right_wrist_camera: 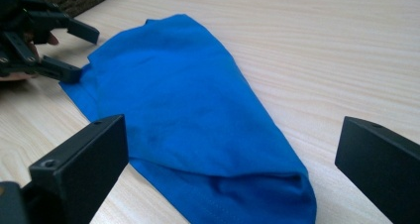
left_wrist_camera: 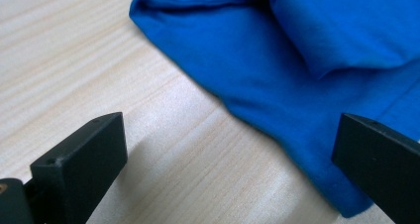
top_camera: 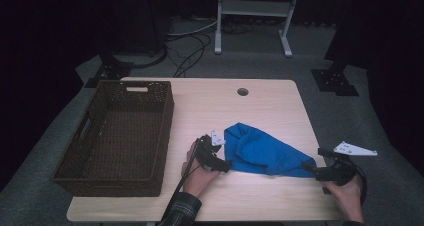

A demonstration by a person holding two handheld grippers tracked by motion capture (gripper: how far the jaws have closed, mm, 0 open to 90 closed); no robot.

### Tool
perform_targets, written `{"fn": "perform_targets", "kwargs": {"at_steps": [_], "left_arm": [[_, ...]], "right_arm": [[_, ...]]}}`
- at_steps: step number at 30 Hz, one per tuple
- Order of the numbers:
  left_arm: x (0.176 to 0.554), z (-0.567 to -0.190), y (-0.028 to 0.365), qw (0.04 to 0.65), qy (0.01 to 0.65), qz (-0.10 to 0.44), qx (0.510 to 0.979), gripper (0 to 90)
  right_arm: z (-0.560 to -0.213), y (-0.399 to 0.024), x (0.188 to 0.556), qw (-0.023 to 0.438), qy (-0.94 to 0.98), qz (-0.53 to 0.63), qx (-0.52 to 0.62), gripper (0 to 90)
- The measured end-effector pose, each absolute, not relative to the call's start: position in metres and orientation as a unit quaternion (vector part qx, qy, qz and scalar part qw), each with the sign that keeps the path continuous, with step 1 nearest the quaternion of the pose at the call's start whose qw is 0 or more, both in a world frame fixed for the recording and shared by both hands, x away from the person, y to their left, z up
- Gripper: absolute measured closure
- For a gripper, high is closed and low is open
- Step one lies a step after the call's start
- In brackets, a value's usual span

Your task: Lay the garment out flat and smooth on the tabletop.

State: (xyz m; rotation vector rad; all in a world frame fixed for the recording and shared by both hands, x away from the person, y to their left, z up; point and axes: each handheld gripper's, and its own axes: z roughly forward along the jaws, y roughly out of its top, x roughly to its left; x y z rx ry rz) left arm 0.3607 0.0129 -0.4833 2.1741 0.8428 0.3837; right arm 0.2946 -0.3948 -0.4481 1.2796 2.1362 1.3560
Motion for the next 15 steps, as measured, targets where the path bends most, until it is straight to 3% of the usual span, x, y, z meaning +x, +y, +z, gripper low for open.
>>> {"fn": "perform_targets", "kwargs": {"at_steps": [3, 15], "left_arm": [[0.36, -0.48, 0.014, 0.405, 0.317, 0.143, 0.846, 0.4], [0.365, -0.471, -0.016, 0.39, 0.254, 0.14, 0.874, 0.4]], "right_arm": [[-0.451, -0.393, 0.296, 0.151, 0.749, 0.468, 0.444, 0.0], [-0.456, -0.387, 0.3, 0.144, 0.755, 0.466, 0.438, 0.0]]}}
